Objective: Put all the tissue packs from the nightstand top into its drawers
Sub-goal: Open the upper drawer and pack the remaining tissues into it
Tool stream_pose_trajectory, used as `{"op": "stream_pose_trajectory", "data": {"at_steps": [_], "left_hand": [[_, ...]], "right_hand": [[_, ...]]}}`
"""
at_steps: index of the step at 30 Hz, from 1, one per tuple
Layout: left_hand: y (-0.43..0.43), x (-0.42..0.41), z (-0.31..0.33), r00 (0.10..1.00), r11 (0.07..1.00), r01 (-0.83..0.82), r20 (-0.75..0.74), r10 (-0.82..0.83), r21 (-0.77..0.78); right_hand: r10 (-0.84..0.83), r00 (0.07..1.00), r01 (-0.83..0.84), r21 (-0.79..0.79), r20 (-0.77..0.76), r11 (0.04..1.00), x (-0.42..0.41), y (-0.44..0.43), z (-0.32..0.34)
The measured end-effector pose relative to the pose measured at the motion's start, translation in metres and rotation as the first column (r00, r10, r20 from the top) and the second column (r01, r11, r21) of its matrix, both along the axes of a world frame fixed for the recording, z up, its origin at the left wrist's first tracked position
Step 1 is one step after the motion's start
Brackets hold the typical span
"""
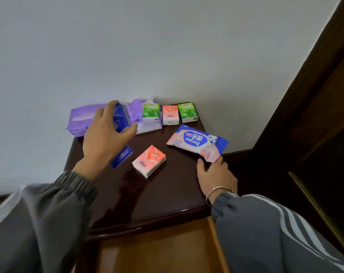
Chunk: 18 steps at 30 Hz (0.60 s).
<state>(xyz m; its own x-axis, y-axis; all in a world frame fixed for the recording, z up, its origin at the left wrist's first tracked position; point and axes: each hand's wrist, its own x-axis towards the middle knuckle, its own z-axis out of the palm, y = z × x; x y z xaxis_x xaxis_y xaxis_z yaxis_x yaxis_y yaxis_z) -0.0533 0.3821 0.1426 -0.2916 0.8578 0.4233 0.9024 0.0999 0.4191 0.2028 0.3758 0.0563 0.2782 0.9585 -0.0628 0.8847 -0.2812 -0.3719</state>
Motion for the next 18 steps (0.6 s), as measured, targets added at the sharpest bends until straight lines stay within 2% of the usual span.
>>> {"op": "stream_pose_trajectory", "data": {"at_steps": [3, 8, 15, 17, 18], "left_hand": [[-0.047, -0.021, -0.023, 0.993, 0.983, -0.114, -0.026, 0.112, -0.145], [-0.084, -0.026, -0.054, 0.975, 0.879, -0.222, -0.088, 0.204, -0.422], [-0.089, -0.019, -0.06, 0.976, 0.88, -0.216, -0.085, 0.199, -0.423], [-0.089, -0.02, -0.063, 0.976, 0.885, -0.217, -0.061, 0.211, -0.413], [-0.089, -0.02, -0.065, 0.975, 0.887, -0.22, -0.052, 0.218, -0.406]], "right_hand": [[-0.009, 1.0, 0.009, 0.01, -0.025, 1.0, 0.001, -0.003, 0.001], [-0.009, 0.998, 0.011, 0.032, -0.064, 0.999, 0.004, -0.008, 0.002], [-0.001, 0.944, -0.008, -0.026, -0.33, 1.0, 0.013, -0.039, 0.005], [0.038, 0.932, -0.013, 0.073, -0.361, 0.997, 0.014, -0.057, 0.01], [0.097, 0.934, -0.029, 0.197, -0.344, 0.98, 0.012, -0.066, 0.015]]}}
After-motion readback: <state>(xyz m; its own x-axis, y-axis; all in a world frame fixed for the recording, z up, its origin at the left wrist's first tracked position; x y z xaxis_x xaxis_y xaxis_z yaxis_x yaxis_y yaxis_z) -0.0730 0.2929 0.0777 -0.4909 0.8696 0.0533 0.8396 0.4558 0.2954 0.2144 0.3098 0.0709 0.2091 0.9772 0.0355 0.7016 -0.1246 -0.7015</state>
